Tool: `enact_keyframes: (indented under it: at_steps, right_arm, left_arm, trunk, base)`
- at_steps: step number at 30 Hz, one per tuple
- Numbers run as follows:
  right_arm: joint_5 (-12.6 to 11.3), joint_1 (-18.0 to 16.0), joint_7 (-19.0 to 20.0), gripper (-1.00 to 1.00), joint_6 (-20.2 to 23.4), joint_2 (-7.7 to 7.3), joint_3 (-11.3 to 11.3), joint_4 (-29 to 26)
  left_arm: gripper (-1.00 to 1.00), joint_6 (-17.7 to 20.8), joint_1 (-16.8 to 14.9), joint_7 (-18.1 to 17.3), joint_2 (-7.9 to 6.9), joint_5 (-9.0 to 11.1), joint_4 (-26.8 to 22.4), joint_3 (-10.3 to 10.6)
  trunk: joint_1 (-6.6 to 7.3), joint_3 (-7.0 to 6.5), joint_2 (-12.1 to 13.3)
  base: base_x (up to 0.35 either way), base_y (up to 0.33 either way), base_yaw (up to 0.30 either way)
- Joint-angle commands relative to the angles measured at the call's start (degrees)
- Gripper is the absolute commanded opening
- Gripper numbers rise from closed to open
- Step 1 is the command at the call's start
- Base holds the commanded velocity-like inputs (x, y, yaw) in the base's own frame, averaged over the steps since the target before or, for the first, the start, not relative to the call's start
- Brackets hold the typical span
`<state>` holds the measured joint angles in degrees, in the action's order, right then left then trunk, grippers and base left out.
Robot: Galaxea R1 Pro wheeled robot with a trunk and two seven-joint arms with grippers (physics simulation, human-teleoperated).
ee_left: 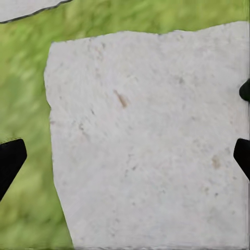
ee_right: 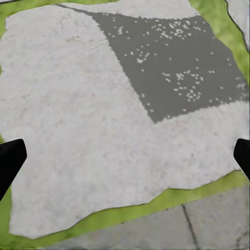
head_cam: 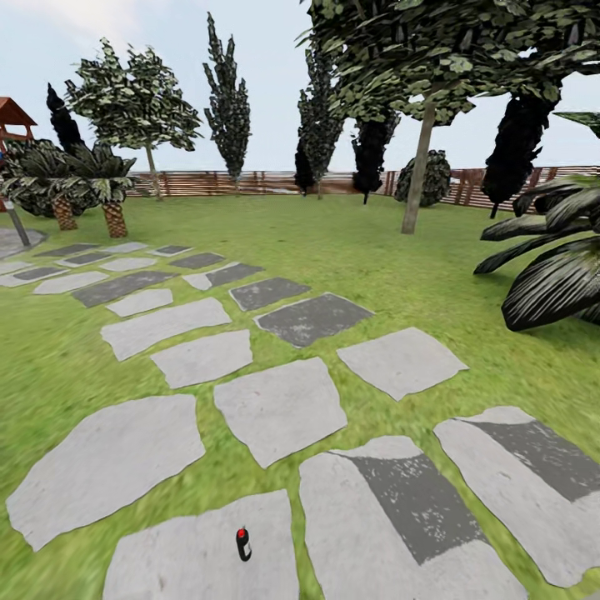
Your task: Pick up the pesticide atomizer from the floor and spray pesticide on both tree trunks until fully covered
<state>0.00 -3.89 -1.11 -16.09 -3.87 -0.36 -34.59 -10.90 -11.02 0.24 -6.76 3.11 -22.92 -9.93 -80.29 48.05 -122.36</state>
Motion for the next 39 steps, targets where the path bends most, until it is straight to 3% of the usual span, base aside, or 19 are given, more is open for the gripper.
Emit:
enact_keyframes:
  at_steps: [1,19,25,28,30,33,36,39]
  right_arm:
    - [0.00,-0.05,-0.12,1.00,-0.17,0.00,0.02,0.05]
    - [0.07,-0.03,-0.14,1.00,-0.17,0.00,-0.05,-0.06]
    - [0.09,-0.15,-0.06,1.00,-0.01,0.00,0.03,-0.95]
    - [0.20,-1.32,-0.04,1.00,0.81,0.00,0.08,-7.60]
    - [0.24,-2.62,-0.03,1.00,3.42,0.00,0.09,-12.55]
    - [0.26,-6.38,-0.13,1.00,12.61,0.05,0.13,-18.19]
    - [0.22,-12.21,-0.42,1.00,21.37,0.10,0.17,-20.28]
    - [0.24,-18.40,-0.53,1.00,24.98,0.22,0.18,-20.50]
  left_arm:
    - [1.00,-0.18,-0.01,0.02,0.00,0.32,0.05,0.01]
    - [1.00,0.55,-0.61,0.17,-0.09,0.23,-0.13,-0.05]
    - [1.00,2.18,-8.47,0.13,-0.14,-0.01,-0.05,0.35]
    - [1.00,6.89,-14.04,0.12,-0.08,-0.34,-0.22,0.62]
    - [1.00,9.37,-16.67,0.13,-0.04,-0.90,-0.37,0.67]
    - [1.00,10.89,-19.05,0.12,-0.01,-1.78,-0.38,0.69]
    - [1.00,11.28,-19.75,0.14,0.06,-2.17,-0.27,0.70]
    - [1.00,11.41,-20.01,0.12,0.04,-2.28,-0.59,0.70]
  trunk:
    - [0.04,0.05,-0.02]
    - [0.04,0.05,-0.02]
    - [0.04,0.05,-0.02]
    - [0.04,0.05,-0.02]
    - [0.04,0.05,-0.02]
    - [0.04,0.05,-0.02]
    - [0.04,0.05,-0.02]
    - [0.04,0.05,-0.02]
  base:
    - [-0.192,0.005,-0.111]
    - [-0.016,0.000,-0.009]
    - [0.000,0.000,0.000]
    - [0.000,0.000,0.000]
    - [0.000,0.000,0.000]
    - [0.000,0.000,0.000]
    - [0.000,0.000,0.000]
    - [0.000,0.000,0.000]
